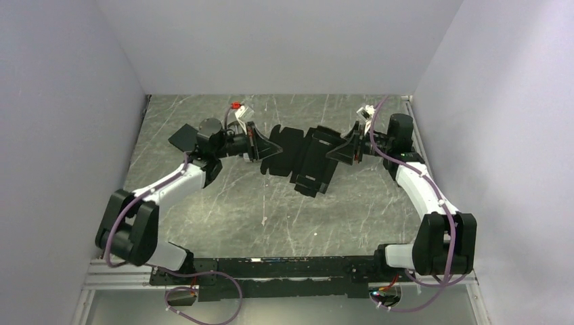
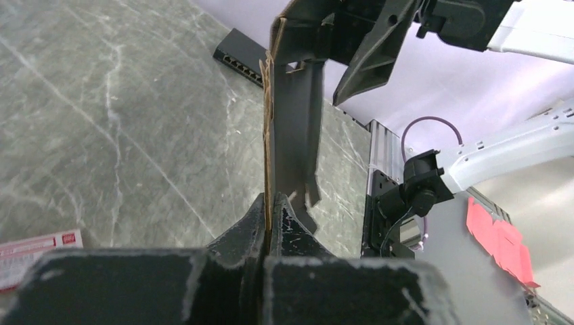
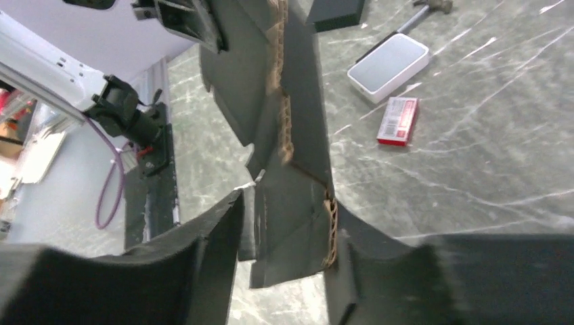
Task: Fold the paper box
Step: Fold the paper box at the center of the board.
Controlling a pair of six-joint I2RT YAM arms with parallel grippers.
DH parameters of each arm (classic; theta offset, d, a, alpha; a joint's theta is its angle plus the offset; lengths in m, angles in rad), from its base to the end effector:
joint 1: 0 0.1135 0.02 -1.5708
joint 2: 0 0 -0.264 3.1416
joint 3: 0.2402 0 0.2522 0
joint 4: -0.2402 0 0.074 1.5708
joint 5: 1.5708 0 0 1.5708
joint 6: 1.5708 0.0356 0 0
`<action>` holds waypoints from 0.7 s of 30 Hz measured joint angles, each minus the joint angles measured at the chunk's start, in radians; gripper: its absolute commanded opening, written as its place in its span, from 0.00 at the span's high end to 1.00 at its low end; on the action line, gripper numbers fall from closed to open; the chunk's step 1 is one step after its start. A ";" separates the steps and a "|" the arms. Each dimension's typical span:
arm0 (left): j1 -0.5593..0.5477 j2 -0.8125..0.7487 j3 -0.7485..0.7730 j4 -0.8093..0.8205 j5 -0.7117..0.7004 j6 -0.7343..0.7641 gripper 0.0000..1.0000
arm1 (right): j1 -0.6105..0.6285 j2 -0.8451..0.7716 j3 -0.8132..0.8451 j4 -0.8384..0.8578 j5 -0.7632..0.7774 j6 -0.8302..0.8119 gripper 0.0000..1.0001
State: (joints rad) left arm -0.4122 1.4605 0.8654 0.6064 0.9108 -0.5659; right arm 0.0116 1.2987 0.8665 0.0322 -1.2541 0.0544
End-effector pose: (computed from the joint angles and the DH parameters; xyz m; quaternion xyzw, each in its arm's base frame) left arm 0.2849 -0.1553 0.2893 0.2634 0.6536 -0.5730 0.4185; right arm 0.2746 0.0370 0.2865 -0.3097 0.6817 0.5036 0.4310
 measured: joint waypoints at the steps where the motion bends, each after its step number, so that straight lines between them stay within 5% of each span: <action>1: -0.002 -0.028 -0.010 -0.035 -0.030 0.032 1.00 | -0.004 0.000 0.010 -0.018 0.000 -0.014 0.39; 6: -0.002 -0.173 -0.083 -0.106 -0.106 0.129 1.00 | -0.082 -0.005 0.047 -0.078 -0.016 -0.080 0.33; 14: -0.002 -0.200 -0.158 -0.096 -0.123 0.133 1.00 | -0.140 -0.006 0.039 -0.040 0.028 -0.017 0.65; 21: -0.002 -0.221 -0.162 -0.086 -0.121 0.108 1.00 | -0.130 -0.005 0.014 0.074 0.011 0.092 0.61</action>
State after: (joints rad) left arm -0.4137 1.2392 0.7033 0.5201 0.7898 -0.4576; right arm -0.1184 1.2934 0.8806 0.1059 -1.2434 0.1459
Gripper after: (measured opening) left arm 0.022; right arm 0.381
